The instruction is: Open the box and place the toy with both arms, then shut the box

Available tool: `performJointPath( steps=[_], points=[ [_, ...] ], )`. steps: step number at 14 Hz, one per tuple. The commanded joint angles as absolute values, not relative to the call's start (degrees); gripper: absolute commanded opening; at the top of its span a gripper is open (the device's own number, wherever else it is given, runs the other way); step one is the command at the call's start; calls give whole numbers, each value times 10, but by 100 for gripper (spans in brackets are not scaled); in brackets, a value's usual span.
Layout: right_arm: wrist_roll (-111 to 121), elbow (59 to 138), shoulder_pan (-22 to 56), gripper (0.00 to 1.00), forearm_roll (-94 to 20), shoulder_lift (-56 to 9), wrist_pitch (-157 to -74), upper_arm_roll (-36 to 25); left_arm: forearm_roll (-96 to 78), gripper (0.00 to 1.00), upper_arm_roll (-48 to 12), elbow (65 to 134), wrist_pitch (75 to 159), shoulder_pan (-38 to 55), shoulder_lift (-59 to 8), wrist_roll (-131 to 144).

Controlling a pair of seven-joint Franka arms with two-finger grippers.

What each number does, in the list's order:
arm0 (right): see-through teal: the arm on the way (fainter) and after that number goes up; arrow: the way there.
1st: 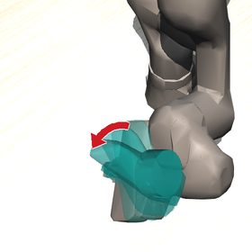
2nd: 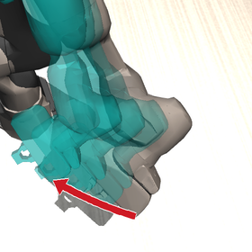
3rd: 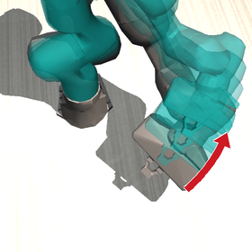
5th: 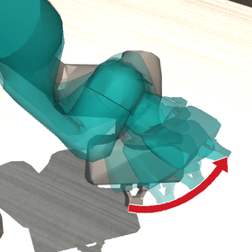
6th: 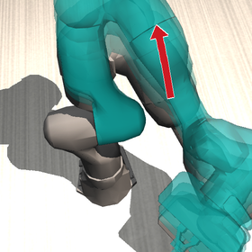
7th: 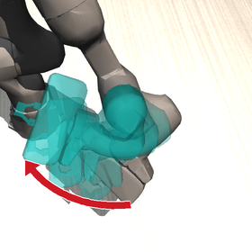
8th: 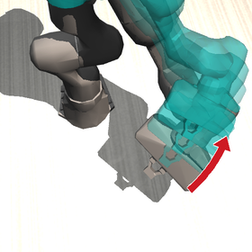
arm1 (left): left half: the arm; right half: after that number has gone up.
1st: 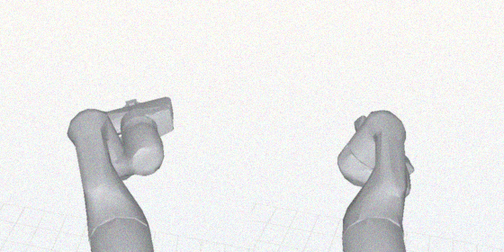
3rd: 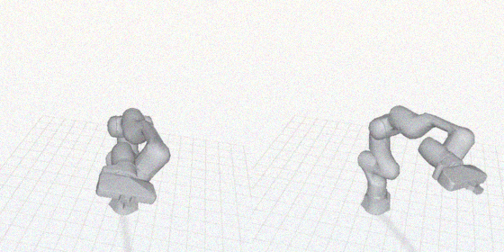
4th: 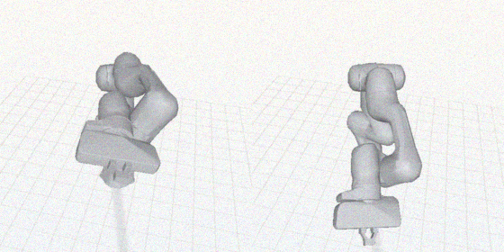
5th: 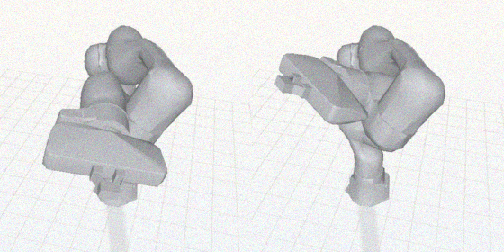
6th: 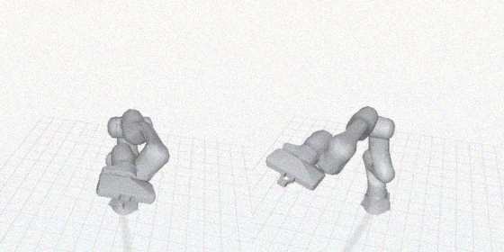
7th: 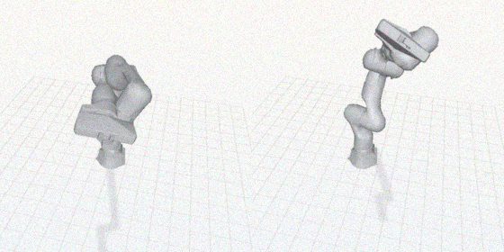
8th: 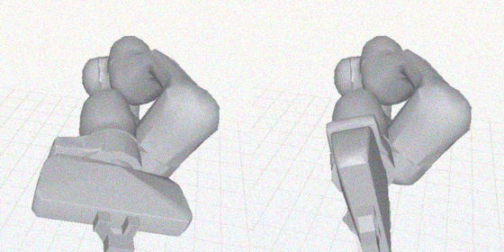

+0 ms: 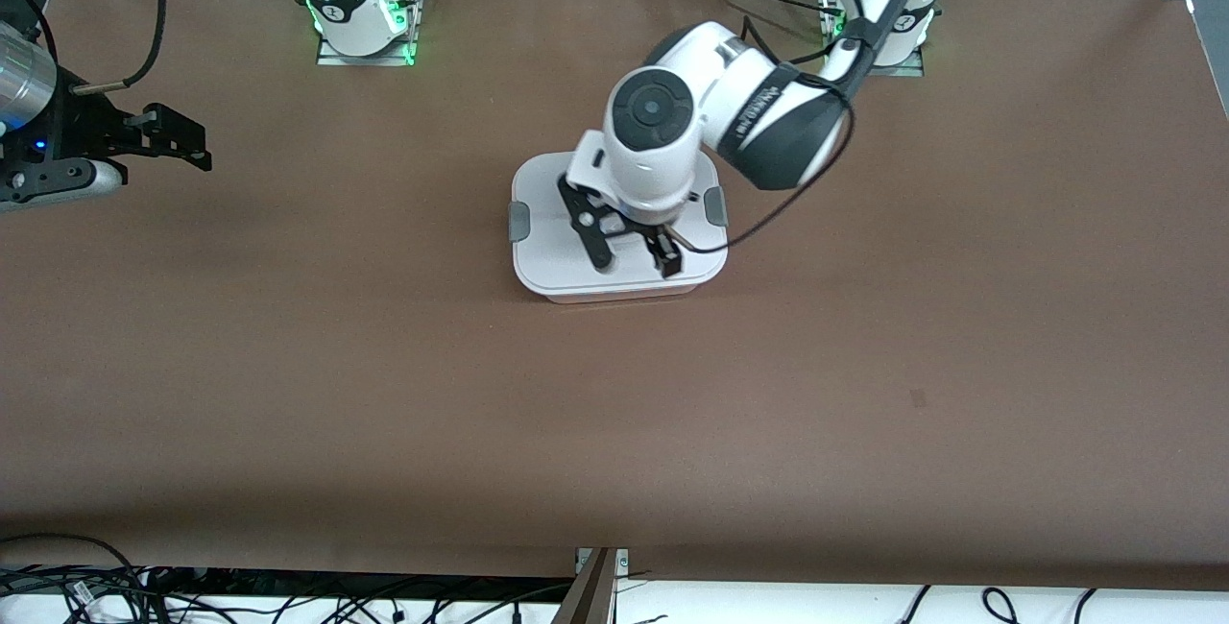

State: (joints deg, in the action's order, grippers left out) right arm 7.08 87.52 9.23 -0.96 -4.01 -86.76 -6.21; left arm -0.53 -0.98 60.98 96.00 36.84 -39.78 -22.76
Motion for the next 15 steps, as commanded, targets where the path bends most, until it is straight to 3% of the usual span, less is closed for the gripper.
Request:
performJointPath(
  steps=[1,9,11,15],
  points=[
    [62,875,89,100,0,-44,-879,-57,-15,100,74,599,950,367,-401,-213],
    [60,878,87,100,1,-45,-892,-57,-14,100,194,602,966,309,-360,-184],
    [61,880,87,100,2,-45,-897,-57,-19,100,186,613,967,254,-337,-161],
    [67,888,83,100,2,-47,-892,-66,-19,100,107,695,967,129,-247,-134]
  ],
)
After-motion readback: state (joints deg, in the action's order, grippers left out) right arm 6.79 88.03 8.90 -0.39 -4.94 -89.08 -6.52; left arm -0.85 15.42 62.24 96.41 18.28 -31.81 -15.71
